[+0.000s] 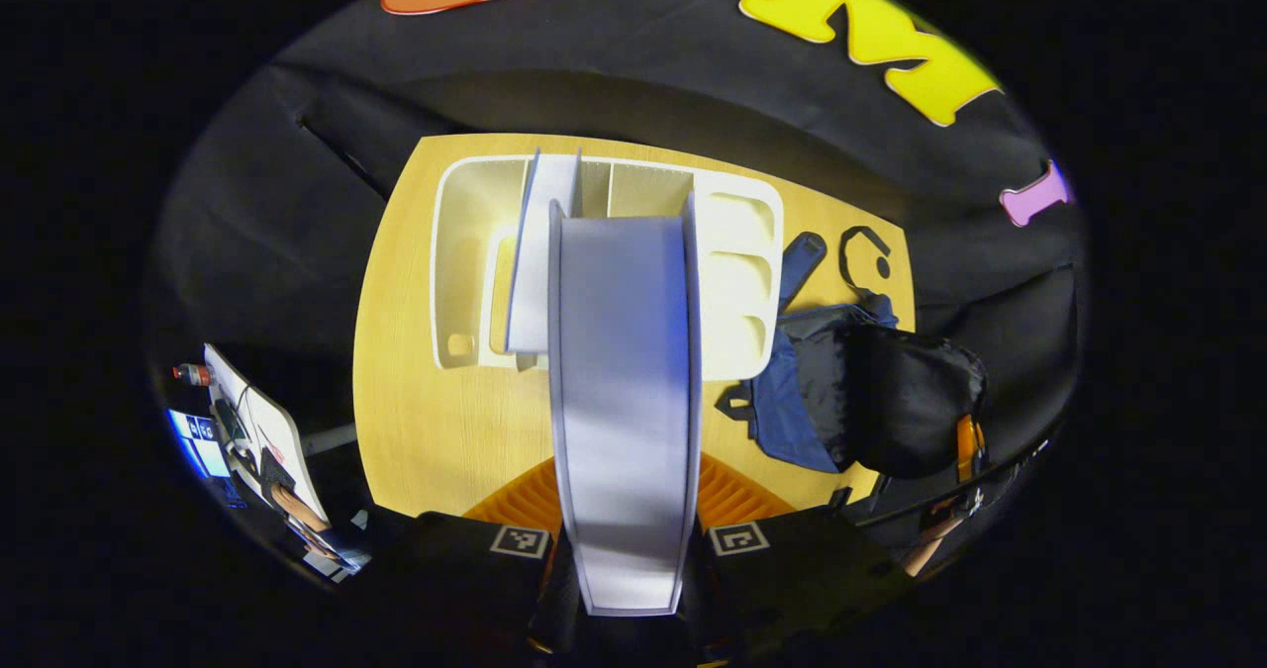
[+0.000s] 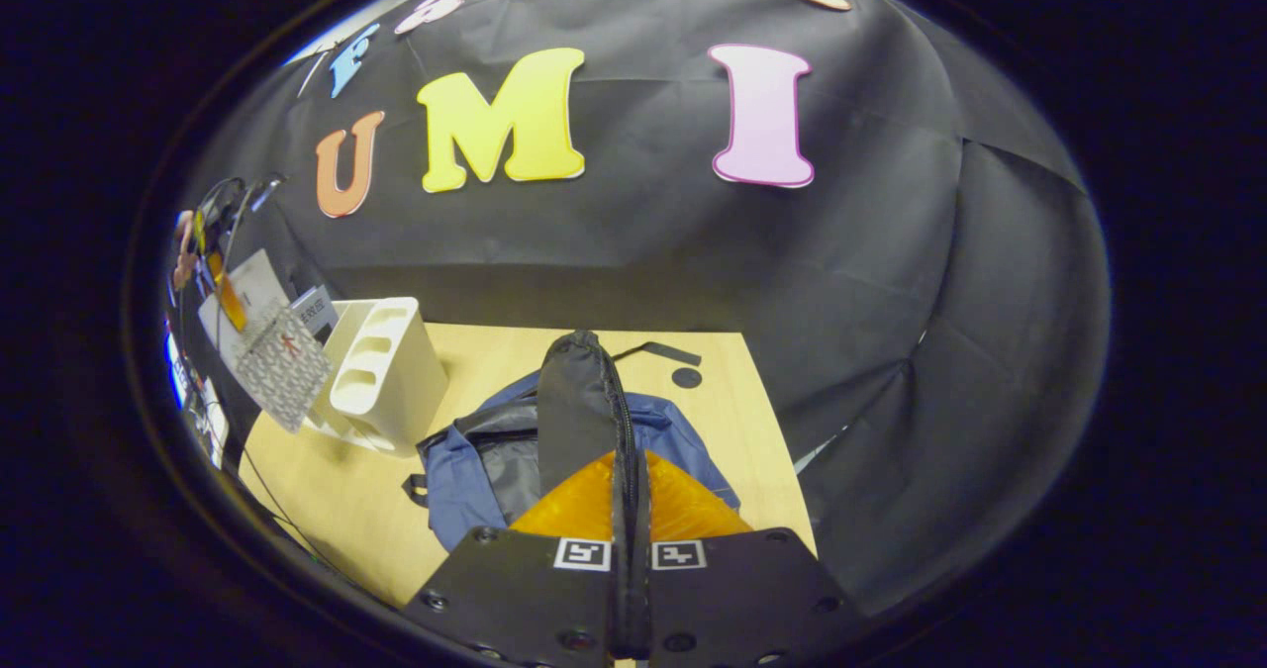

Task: Open the schoolbag, grab two books from the bookshelf and put them into the schoolbag.

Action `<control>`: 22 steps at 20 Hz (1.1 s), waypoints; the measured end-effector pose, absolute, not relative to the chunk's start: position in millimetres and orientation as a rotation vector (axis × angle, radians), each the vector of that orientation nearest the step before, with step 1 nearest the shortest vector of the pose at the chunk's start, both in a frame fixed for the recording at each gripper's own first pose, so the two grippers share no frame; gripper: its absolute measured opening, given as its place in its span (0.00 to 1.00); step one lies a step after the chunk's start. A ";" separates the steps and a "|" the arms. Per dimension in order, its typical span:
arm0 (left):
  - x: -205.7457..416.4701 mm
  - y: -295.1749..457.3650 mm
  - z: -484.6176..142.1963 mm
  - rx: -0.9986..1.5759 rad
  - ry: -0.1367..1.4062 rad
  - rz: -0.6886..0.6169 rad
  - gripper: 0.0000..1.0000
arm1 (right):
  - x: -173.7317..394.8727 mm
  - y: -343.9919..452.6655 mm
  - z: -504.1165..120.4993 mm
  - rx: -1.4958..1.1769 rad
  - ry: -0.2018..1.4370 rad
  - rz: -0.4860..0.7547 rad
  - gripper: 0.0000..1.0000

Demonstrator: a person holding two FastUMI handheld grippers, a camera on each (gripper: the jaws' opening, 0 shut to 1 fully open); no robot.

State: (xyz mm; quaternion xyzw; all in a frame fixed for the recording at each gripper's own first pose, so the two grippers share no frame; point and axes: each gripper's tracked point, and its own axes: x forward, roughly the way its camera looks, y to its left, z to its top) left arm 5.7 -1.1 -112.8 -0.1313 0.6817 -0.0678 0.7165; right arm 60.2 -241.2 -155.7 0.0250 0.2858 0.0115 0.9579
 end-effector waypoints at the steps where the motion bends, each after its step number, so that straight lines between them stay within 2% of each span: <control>1: -5.8 -5.2 -101.5 -0.341 1.493 -0.169 0.44 | 59.0 -241.1 -154.4 0.048 0.579 0.023 0.01; 5: -28.6 -41.8 -78.7 -0.578 1.382 -0.292 0.45 | 55.2 -239.9 -154.0 0.059 0.586 0.016 0.01; 6: -27.7 -56.1 -77.0 -0.652 1.360 -0.319 0.41 | 55.2 -239.5 -154.4 0.066 0.589 0.012 0.01; 8: -30.3 -74.6 -81.3 -0.744 1.313 -0.363 0.45 | 54.0 -239.3 -154.8 0.062 0.594 0.006 0.01; 9: -31.7 -85.0 -87.1 -0.758 1.291 -0.386 0.40 | 52.5 -238.0 -154.8 0.060 0.593 0.005 0.01; 10: -36.6 -96.5 -94.6 -0.769 1.271 -0.412 0.45 | 53.1 -237.3 -154.3 0.057 0.594 0.003 0.01; 11: -40.9 -110.6 -100.5 -0.782 1.259 -0.444 0.45 | 53.8 -236.4 -154.6 0.052 0.593 0.001 0.01; 12: -47.4 -125.6 -107.0 -0.804 1.251 -0.472 0.40 | 55.0 -236.1 -154.3 0.046 0.594 -0.003 0.01; 13: -50.8 -140.8 -113.1 -0.829 1.239 -0.496 0.45 | 54.0 -236.0 -154.1 0.050 0.594 -0.005 0.01; 15: -54.9 -171.5 -131.4 -0.844 1.207 -0.535 0.45 | 53.4 -235.9 -154.0 0.060 0.596 -0.012 0.01; 16: -57.6 -188.7 -143.0 -0.837 1.198 -0.552 0.40 | 54.3 -236.4 -154.3 0.064 0.599 -0.016 0.01; 17: -58.7 -206.8 -153.8 -0.833 1.193 -0.567 0.45 | 52.7 -238.3 -154.7 0.069 0.599 -0.019 0.01; 22: -53.7 -281.0 -207.8 -0.864 1.182 -0.621 0.45 | 53.2 -242.3 -155.1 0.090 0.608 -0.029 0.01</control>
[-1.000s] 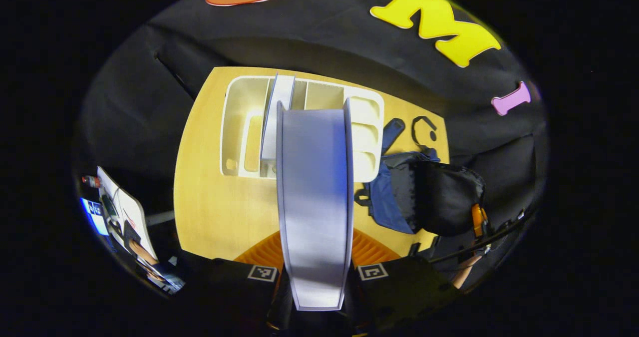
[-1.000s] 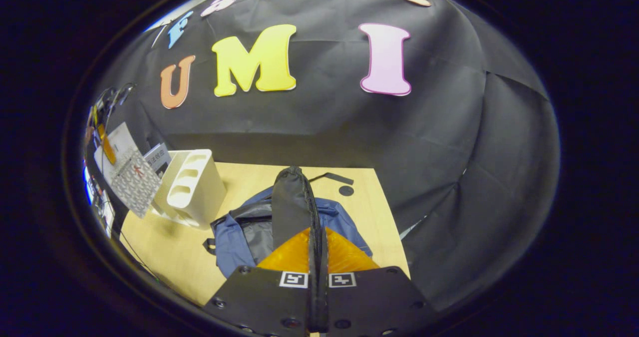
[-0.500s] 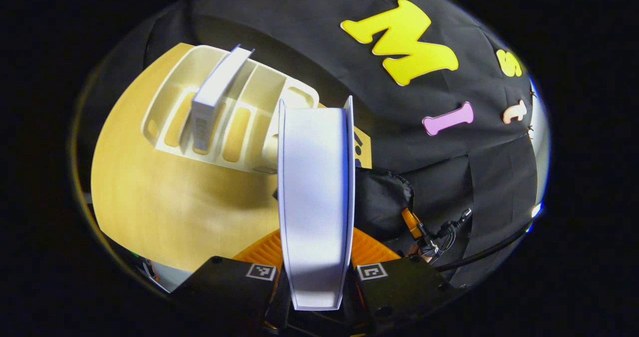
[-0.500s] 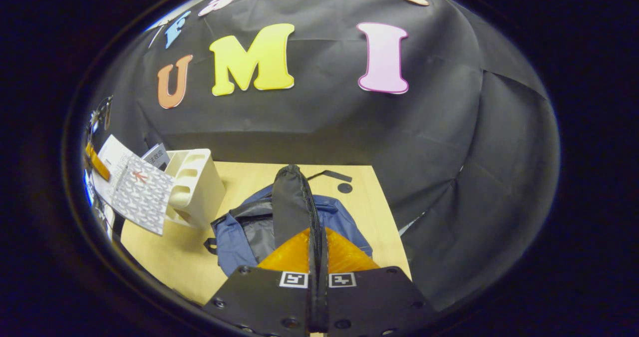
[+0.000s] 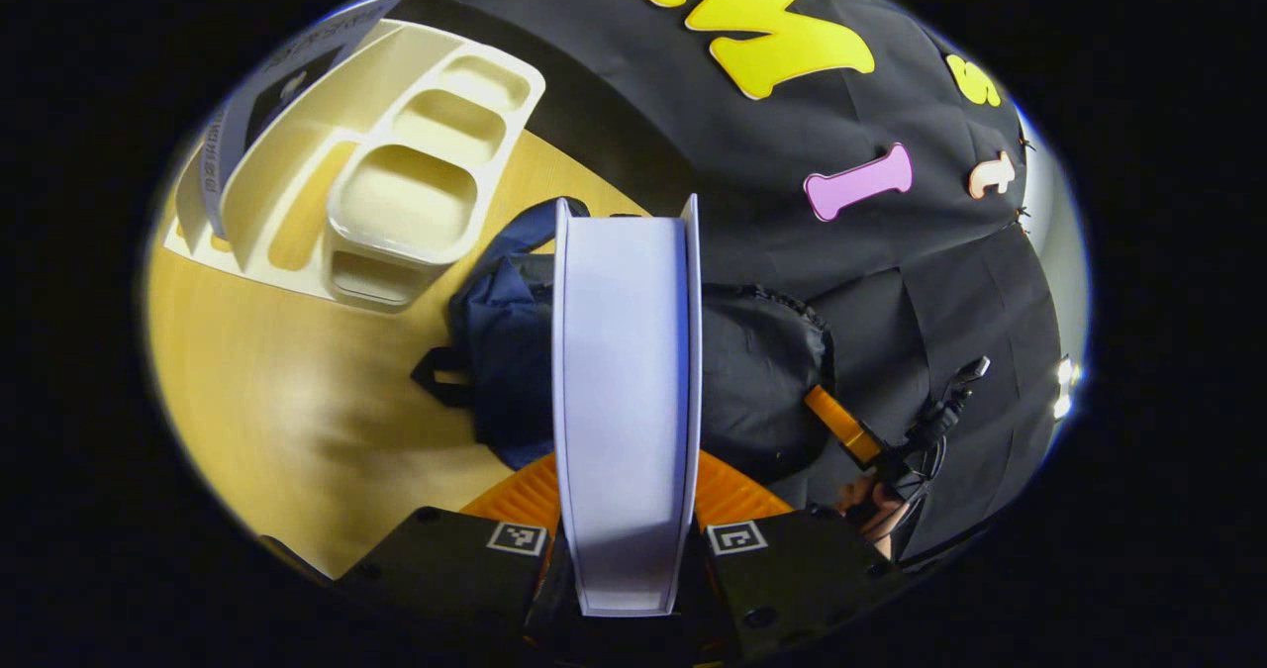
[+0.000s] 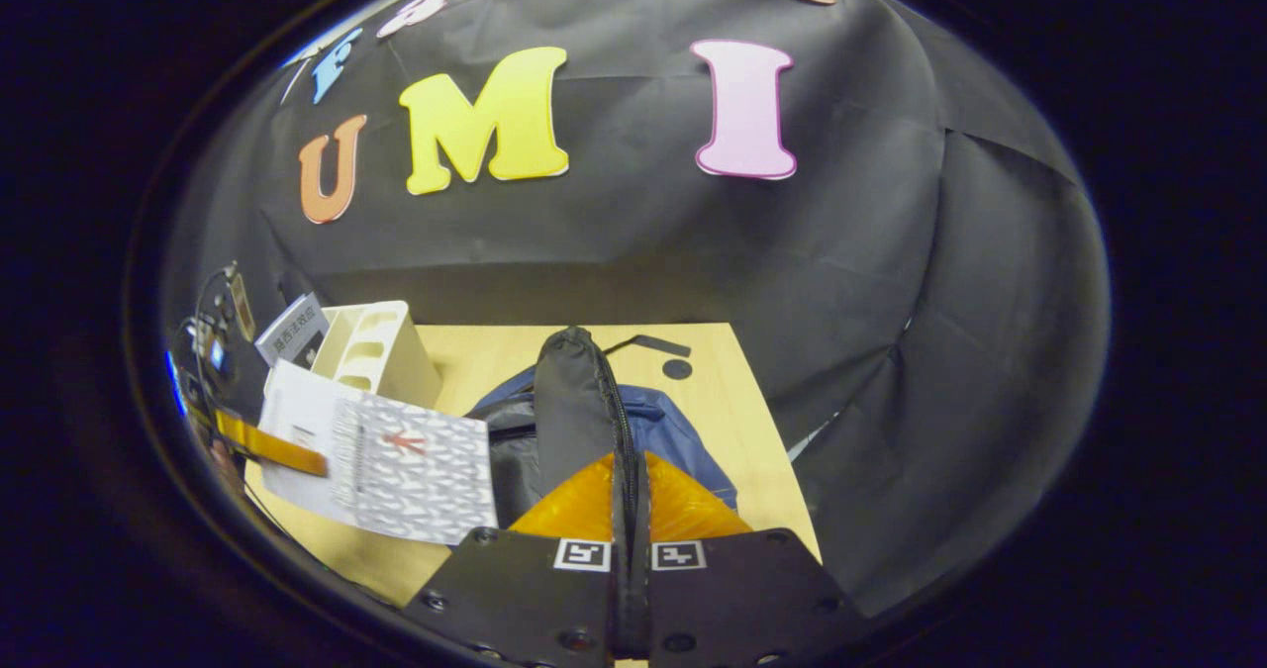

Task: Open the schoolbag, grab two books from the bookshelf and put them into the schoolbag.

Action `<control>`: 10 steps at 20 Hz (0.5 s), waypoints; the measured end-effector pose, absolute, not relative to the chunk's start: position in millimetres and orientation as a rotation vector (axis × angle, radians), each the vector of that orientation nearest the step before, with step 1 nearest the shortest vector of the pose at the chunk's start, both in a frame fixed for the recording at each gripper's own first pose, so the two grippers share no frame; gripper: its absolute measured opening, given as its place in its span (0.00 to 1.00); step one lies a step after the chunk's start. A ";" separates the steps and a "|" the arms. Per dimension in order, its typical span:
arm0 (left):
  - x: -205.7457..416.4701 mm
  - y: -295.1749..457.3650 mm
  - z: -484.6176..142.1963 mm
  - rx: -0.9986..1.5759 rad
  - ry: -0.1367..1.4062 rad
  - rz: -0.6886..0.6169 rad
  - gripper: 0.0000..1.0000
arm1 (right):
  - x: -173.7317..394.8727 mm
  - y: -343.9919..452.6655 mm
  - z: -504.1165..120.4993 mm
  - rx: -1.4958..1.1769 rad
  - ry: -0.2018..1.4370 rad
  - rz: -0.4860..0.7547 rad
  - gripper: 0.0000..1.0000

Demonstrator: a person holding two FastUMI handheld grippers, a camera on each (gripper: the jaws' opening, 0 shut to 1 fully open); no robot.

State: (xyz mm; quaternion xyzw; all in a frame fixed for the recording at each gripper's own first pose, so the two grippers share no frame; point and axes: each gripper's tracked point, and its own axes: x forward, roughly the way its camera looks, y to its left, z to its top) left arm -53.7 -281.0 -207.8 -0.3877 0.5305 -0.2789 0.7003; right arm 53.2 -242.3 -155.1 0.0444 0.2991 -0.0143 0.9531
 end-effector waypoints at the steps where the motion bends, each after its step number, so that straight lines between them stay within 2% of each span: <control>1: -53.0 -291.3 -219.1 -0.878 1.186 -0.628 0.45 | 54.3 -242.8 -153.8 0.091 0.607 -0.028 0.01; 5: -45.7 -321.2 -254.1 -0.908 1.224 -0.648 0.45 | 57.5 -244.2 -147.0 0.085 0.611 -0.023 0.01; 9: -32.2 -350.5 -261.5 -1.016 1.203 -0.674 0.45 | 57.4 -246.3 -144.1 0.077 0.620 -0.024 0.03; 10: -30.1 -358.4 -263.7 -1.038 1.204 -0.680 0.45 | 58.5 -245.8 -144.4 0.075 0.623 -0.025 0.01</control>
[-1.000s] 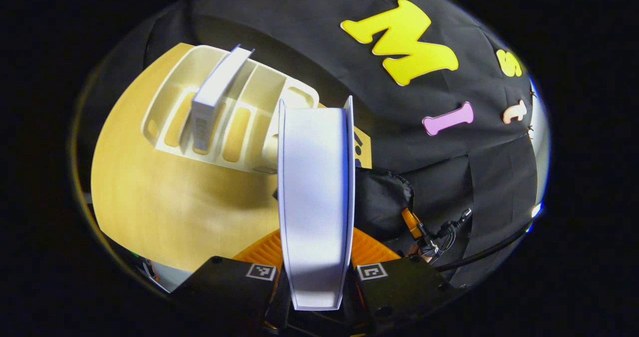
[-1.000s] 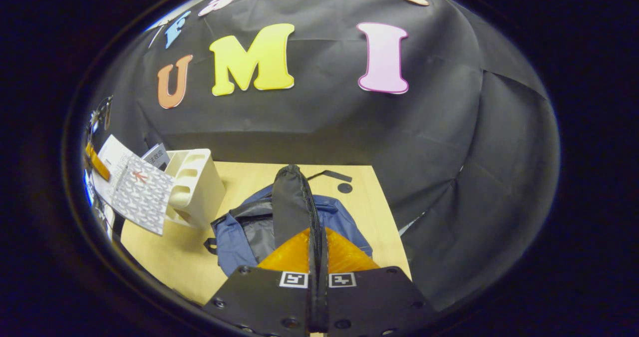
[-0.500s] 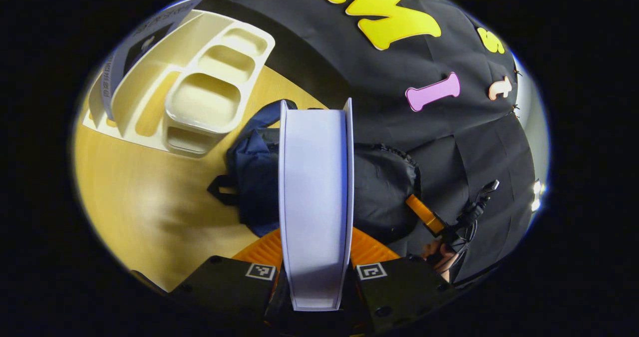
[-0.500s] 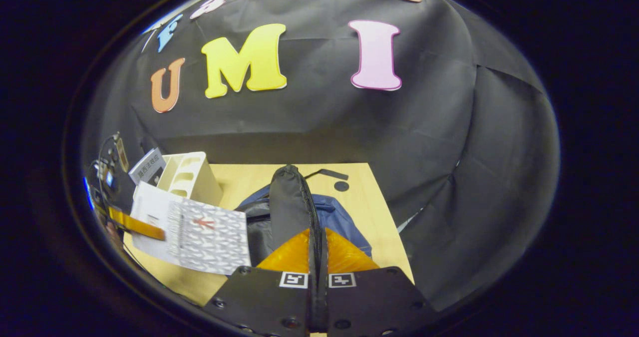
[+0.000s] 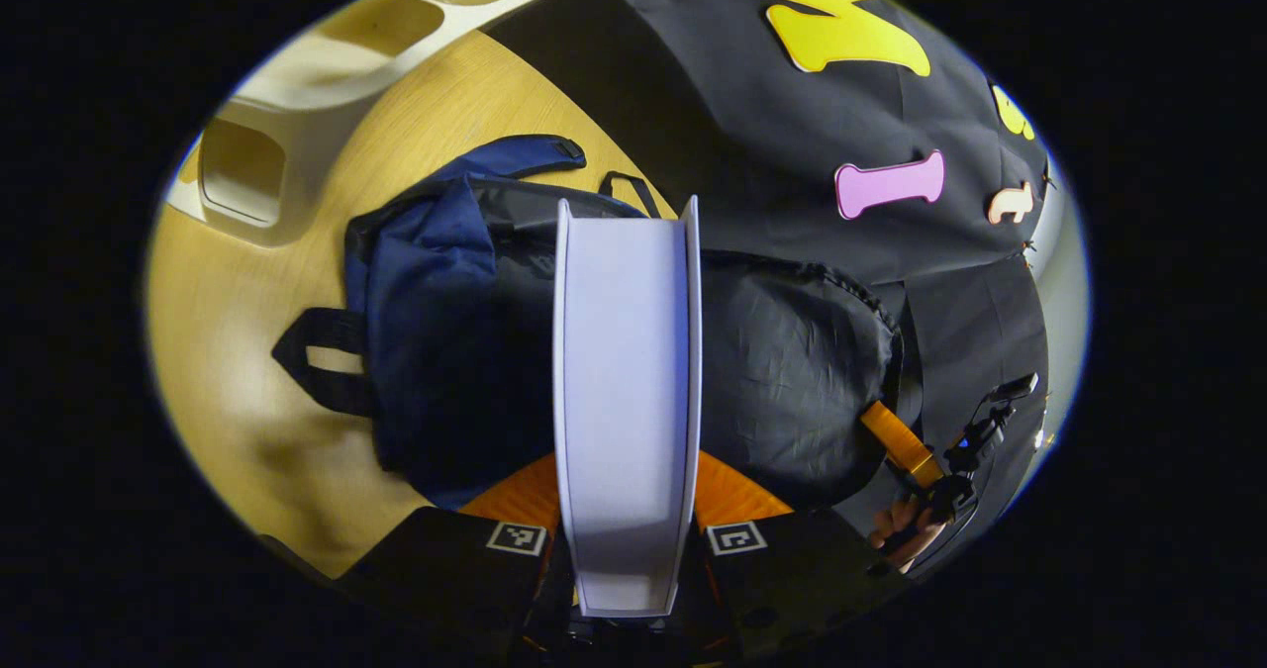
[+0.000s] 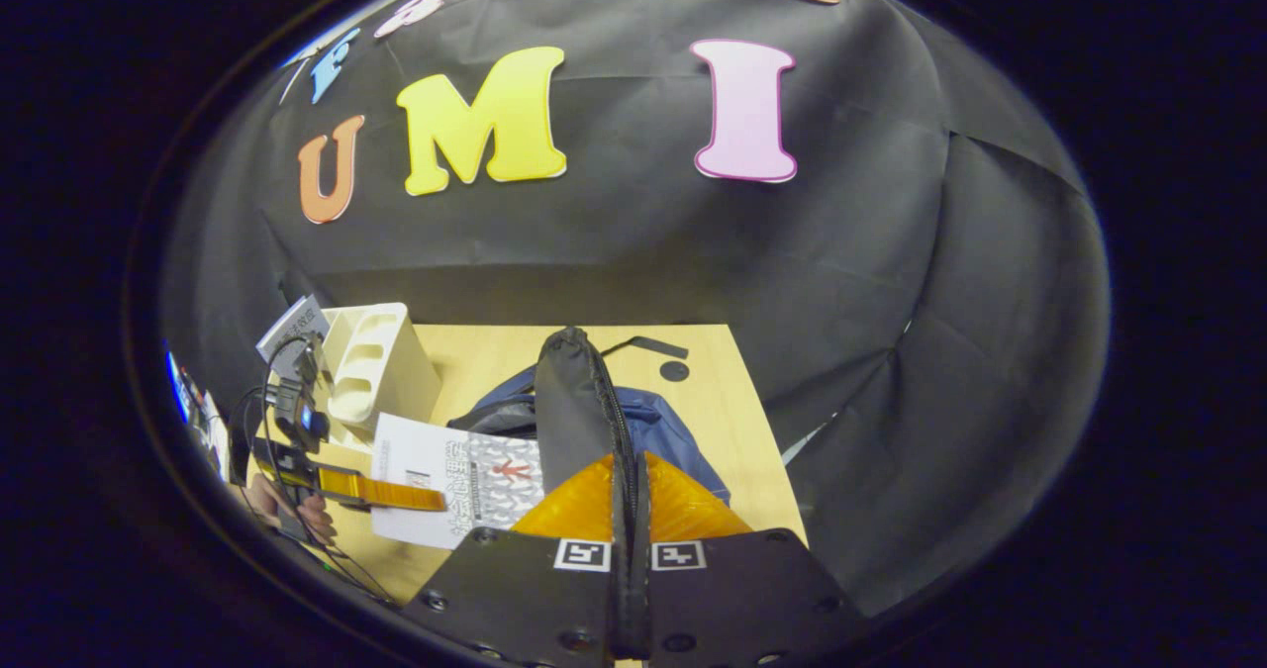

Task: Open the schoolbag, grab two books from the bookshelf and put them into the schoolbag.

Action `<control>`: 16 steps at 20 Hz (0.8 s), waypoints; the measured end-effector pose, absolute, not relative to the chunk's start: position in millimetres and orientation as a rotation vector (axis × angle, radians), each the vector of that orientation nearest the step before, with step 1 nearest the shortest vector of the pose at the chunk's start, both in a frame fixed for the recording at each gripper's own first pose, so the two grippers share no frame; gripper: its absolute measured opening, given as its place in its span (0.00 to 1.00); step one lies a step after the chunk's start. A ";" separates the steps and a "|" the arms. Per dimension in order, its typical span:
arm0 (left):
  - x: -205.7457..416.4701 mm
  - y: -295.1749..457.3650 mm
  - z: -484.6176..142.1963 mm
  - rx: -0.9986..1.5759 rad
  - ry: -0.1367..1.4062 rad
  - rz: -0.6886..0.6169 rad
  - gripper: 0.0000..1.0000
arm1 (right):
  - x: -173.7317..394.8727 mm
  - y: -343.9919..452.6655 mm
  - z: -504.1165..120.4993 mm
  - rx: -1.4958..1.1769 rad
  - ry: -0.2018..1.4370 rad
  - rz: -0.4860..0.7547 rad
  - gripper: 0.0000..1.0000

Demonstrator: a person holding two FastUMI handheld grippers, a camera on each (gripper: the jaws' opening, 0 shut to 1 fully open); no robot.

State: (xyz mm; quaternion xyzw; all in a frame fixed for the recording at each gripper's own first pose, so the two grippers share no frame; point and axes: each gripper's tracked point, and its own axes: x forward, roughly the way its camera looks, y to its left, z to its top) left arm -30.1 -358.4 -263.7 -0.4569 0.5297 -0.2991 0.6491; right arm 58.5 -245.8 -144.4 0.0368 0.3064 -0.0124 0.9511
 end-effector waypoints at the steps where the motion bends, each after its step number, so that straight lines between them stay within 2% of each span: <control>1: -29.3 -367.6 -266.7 -1.058 1.208 -0.685 0.45 | 59.0 -245.2 -143.9 0.074 0.627 -0.027 0.01; 7: -22.0 -414.9 -289.4 -1.088 1.195 -0.731 0.45 | 61.3 -241.9 -135.9 0.057 0.618 -0.030 0.01; 13: -20.7 -433.4 -315.7 -1.187 1.246 -0.772 0.45 | 62.3 -235.2 -134.9 0.041 0.623 -0.024 0.01; 15: -15.6 -434.8 -324.5 -1.129 1.251 -0.747 0.54 | 64.7 -233.1 -135.4 0.038 0.627 -0.020 0.01; 16: -18.7 -437.1 -335.3 -1.067 1.270 -0.748 0.50 | 65.3 -232.8 -136.4 0.037 0.630 -0.019 0.01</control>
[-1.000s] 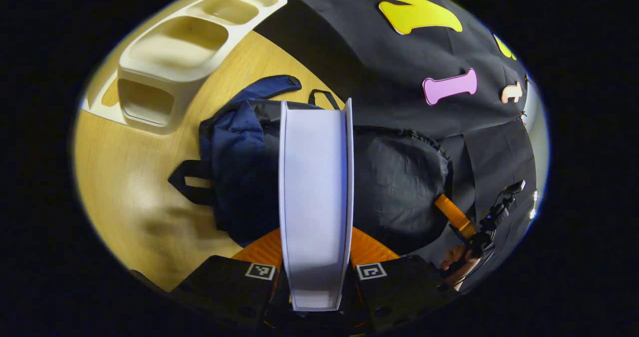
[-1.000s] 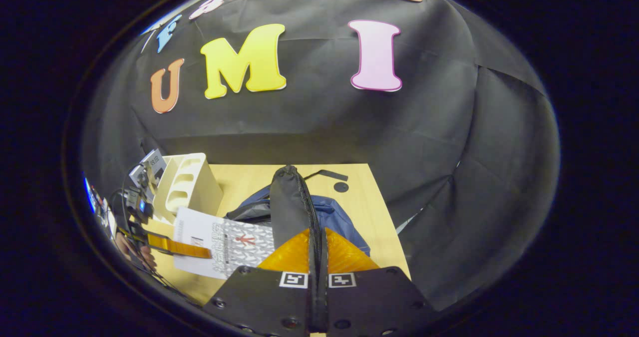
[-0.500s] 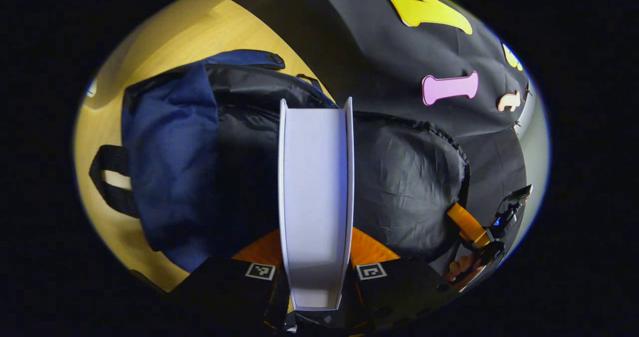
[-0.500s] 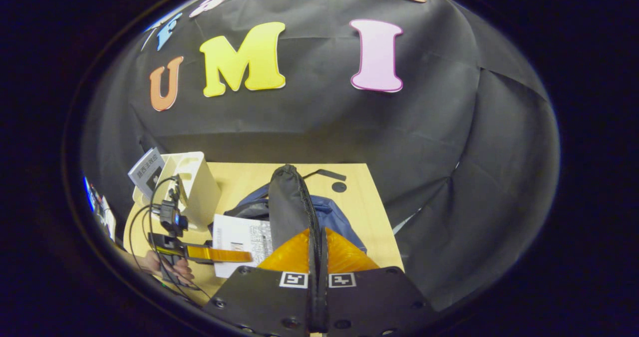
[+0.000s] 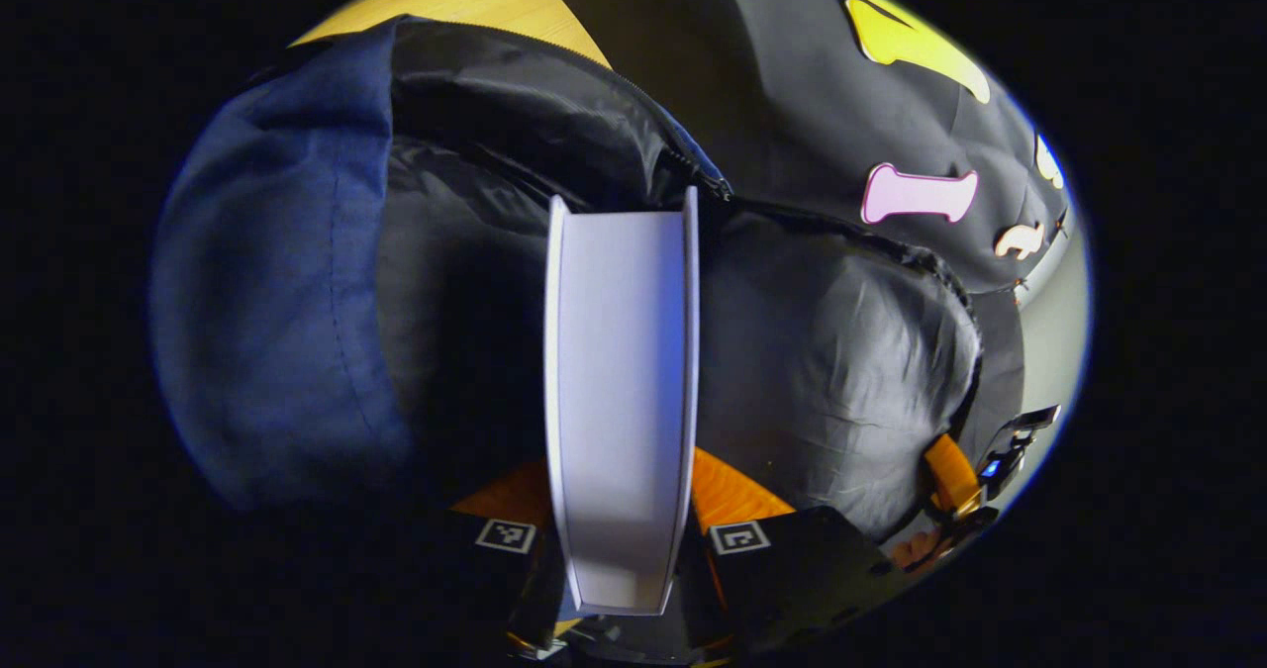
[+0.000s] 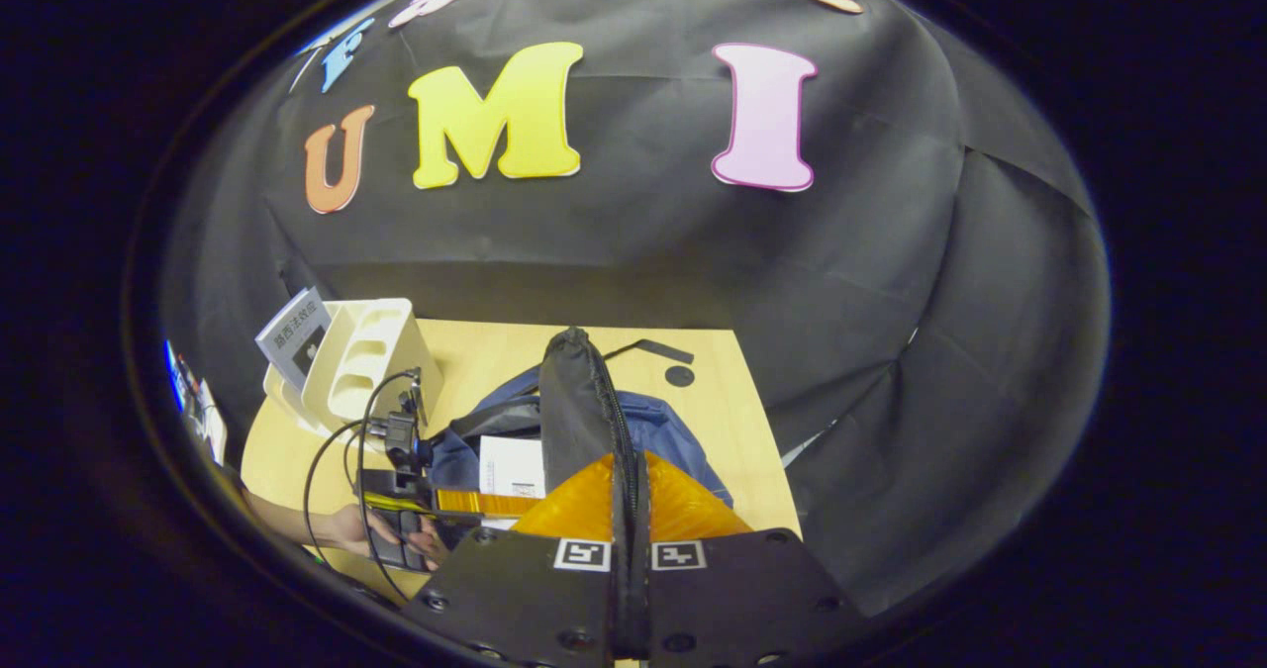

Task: Open the schoolbag, grab two books from the bookshelf and put them into the schoolbag.

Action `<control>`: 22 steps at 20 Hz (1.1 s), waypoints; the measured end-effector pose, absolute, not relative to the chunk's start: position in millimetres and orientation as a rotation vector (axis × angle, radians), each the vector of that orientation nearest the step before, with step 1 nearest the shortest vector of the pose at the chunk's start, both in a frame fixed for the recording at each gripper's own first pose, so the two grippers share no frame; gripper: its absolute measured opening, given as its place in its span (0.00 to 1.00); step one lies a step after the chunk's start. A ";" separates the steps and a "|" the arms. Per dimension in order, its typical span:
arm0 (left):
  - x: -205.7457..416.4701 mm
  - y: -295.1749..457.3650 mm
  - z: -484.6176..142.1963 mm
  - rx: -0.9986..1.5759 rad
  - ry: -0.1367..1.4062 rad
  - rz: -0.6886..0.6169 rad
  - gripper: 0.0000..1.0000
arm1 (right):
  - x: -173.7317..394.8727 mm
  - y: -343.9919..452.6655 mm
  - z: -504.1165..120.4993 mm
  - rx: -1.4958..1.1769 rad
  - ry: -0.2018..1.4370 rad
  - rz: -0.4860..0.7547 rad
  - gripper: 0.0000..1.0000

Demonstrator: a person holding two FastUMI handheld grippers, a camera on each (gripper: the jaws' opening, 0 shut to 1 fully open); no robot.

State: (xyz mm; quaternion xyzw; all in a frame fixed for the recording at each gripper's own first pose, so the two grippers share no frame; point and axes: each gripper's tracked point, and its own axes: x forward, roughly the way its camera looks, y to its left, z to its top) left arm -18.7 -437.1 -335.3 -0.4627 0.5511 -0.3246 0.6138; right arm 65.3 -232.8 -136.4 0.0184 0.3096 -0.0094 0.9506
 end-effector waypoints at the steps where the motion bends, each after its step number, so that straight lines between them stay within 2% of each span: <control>1: -21.4 -437.1 -339.6 -1.036 1.293 -0.748 0.63 | 64.9 -232.6 -137.9 0.040 0.632 -0.018 0.01; 2: -23.1 -436.1 -347.4 -0.996 1.329 -0.720 0.77 | 65.2 -232.4 -138.6 0.042 0.634 -0.017 0.01; 4: -20.9 -433.5 -347.9 -0.973 1.364 -0.686 0.81 | 66.4 -231.6 -139.9 0.042 0.634 -0.016 0.01; 5: -19.6 -429.3 -346.6 -0.952 1.377 -0.661 0.72 | 66.4 -232.0 -140.7 0.044 0.634 -0.014 0.01; 6: -17.1 -425.7 -346.4 -0.931 1.379 -0.621 0.97 | 67.2 -231.1 -140.6 0.044 0.633 -0.012 0.01; 7: -17.5 -422.1 -344.9 -0.903 1.396 -0.596 0.89 | 66.9 -230.9 -141.4 0.045 0.633 -0.009 0.01; 9: -19.3 -414.9 -339.2 -0.858 1.421 -0.566 0.94 | 67.7 -230.5 -141.7 0.047 0.632 -0.005 0.01; 14: -24.3 -388.3 -325.2 -0.748 1.425 -0.523 0.96 | 69.4 -225.8 -140.8 0.043 0.624 0.004 0.01; 22: -11.0 -305.4 -259.2 -0.437 1.238 -0.435 0.97 | 68.3 -213.7 -143.7 0.050 0.612 0.005 0.00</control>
